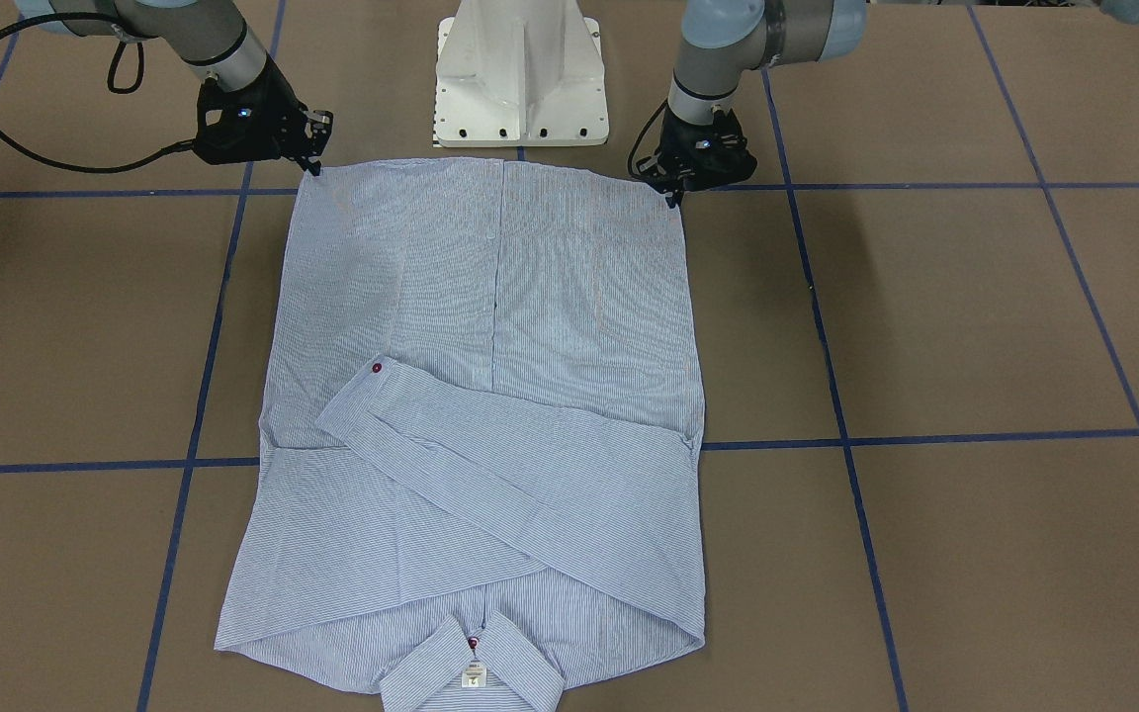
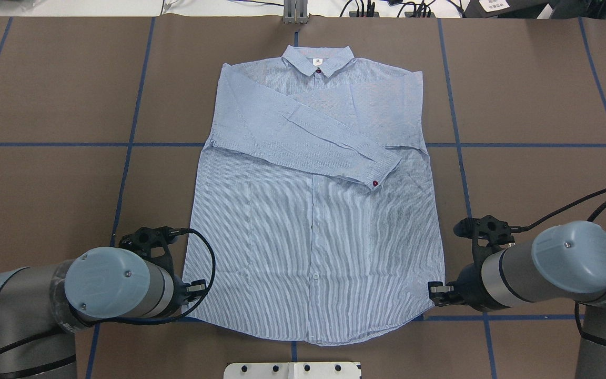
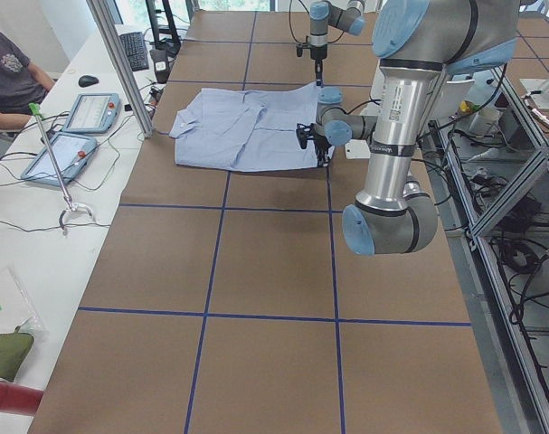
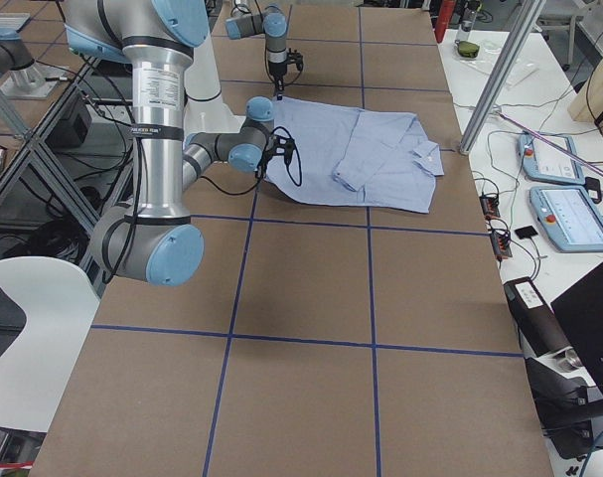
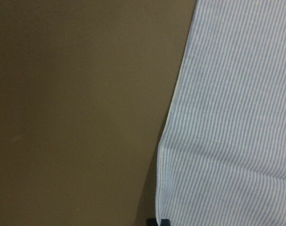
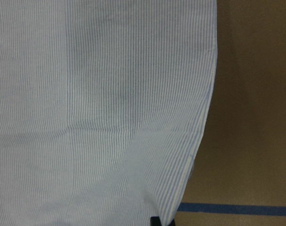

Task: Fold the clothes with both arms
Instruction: 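Position both grippers at the two hem corners nearest the robot, then grasp the hem corners with both grippers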

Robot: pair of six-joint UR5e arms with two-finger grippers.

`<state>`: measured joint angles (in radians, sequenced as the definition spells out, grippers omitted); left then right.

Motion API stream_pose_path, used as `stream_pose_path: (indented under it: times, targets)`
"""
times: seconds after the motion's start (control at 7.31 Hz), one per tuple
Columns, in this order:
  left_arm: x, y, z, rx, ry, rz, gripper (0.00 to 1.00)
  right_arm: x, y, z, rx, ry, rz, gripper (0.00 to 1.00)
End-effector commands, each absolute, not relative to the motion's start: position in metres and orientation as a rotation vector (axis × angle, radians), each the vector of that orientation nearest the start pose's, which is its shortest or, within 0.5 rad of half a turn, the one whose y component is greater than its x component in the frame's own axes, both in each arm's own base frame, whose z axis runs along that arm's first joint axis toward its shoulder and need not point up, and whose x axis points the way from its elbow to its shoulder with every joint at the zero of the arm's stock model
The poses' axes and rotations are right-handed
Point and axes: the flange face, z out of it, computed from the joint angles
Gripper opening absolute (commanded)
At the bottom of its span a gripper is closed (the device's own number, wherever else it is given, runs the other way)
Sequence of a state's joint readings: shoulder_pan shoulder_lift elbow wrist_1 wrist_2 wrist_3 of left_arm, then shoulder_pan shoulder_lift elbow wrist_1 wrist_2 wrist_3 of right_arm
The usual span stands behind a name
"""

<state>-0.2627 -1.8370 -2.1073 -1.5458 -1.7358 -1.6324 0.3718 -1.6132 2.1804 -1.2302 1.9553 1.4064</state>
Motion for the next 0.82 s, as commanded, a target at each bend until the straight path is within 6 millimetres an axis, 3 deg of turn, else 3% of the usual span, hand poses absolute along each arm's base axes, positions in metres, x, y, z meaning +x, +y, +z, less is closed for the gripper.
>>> stream_pose_path:
  times: [0.0,0.27,0.41,0.68]
  targets:
    - [0.447,-0.242,0.258,-0.076,0.820,-0.239,0.00,-0.360,-0.258,0.333,-0.181,-1.025,-0.006,0.00]
    - [0.424,-0.235,0.236,-0.071,0.867,-0.232,0.00,-0.334,-0.259,0.309,-0.242,-1.093,-0.042,0.00]
    - [0.423,-0.234,0.236,-0.078,0.868,-0.228,0.00,-0.320,-0.265,0.304,-0.264,-1.139,-0.052,0.00]
    - [0.423,-0.234,0.239,-0.079,0.862,-0.225,0.00,-0.305,-0.271,0.317,-0.281,-1.147,-0.040,0.00]
